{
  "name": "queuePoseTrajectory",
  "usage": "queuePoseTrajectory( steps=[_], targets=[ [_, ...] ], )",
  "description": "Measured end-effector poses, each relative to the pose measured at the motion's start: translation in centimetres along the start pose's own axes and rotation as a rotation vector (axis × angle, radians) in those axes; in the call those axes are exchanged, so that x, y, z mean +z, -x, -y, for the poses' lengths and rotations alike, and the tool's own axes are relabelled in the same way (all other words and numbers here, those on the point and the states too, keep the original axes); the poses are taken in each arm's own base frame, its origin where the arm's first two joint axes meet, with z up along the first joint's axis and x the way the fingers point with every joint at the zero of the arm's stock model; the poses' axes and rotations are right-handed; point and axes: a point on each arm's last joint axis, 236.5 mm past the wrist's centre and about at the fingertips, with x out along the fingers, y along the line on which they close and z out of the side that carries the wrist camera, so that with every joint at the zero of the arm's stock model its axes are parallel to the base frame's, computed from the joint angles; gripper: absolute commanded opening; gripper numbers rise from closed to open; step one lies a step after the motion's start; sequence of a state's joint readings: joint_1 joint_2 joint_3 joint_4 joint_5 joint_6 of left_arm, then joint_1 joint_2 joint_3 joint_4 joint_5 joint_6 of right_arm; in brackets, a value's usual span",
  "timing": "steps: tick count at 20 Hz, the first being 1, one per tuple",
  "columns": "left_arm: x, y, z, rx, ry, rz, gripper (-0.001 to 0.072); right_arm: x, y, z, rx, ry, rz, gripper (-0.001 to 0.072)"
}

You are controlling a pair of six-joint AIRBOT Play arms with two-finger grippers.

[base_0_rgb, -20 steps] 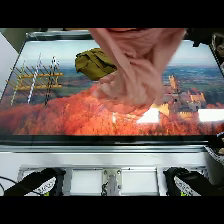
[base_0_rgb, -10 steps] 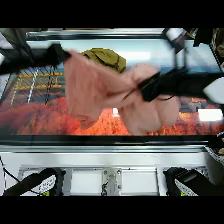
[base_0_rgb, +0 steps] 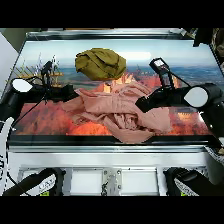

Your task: Fold the clothes and pants, and hang the long-sleeved shirts on hangers.

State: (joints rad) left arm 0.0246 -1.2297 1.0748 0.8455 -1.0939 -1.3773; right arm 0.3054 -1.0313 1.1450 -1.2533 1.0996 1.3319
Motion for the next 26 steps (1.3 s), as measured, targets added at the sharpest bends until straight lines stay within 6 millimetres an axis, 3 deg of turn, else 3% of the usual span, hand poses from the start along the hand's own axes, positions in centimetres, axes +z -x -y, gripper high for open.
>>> queuePoseTrajectory(
  steps=[4, 8, 13, 14, 16, 17, 18, 20, 21, 22, 24, 26],
  targets=[
    [-0.5, -0.3, -0.4, 0.004, 0.001, -0.011, 0.0008, 0.4, -3.4, 4.7, -0.038, -0.012, -0.068, 0.0676],
    [-0.6, -0.3, -0.5, 0.005, -0.003, -0.013, 0.0008, 1.5, -9.4, 8.9, -0.037, -0.001, -0.153, 0.0675],
    [-0.6, -0.4, -0.6, 0.005, -0.003, -0.011, 0.0008, 2.3, -16.6, 11.4, 0.013, -0.023, -0.205, 0.0672],
    [-0.6, -0.4, -0.6, 0.006, -0.004, -0.011, 0.0008, 2.4, -17.6, 11.4, 0.03, -0.032, -0.208, 0.0629],
    [-0.6, -0.4, -0.6, 0.005, -0.004, -0.011, 0.0008, 2.3, -19.0, 11.4, 0.056, -0.05, -0.212, 0.0312],
    [-0.6, -0.4, -0.6, 0.006, -0.007, -0.011, 0.0008, 2.4, -19.4, 11.4, 0.064, -0.055, -0.211, 0.0162],
    [-0.6, -0.4, -0.6, 0.005, -0.007, -0.011, 0.0008, 2.6, -19.6, 11.3, 0.07, -0.055, -0.205, 0.0091],
    [-0.6, -0.4, -0.6, 0.006, -0.007, -0.011, 0.0008, 3.4, -19.5, 11.4, 0.069, -0.047, -0.178, 0.0078],
    [-0.5, -0.3, -0.6, 0.005, -0.007, -0.01, 0.0008, 4.1, -19.1, 11.5, 0.062, -0.039, -0.156, 0.001],
    [-0.3, -0.2, -0.5, 0.006, -0.01, -0.006, 0.0008, 5.2, -18.4, 11.5, 0.051, -0.03, -0.12, 0.001],
    [1.2, 0.6, 0.1, 0.01, -0.04, 0.033, 0.0007, 7.9, -16.0, 12.0, 0.0, 0.009, -0.036, 0.001],
    [4.4, 2.8, 1.7, 0.021, -0.106, 0.119, 0.0007, 11.4, -11.9, 12.7, -0.085, 0.075, 0.063, 0.001]
  ],
)
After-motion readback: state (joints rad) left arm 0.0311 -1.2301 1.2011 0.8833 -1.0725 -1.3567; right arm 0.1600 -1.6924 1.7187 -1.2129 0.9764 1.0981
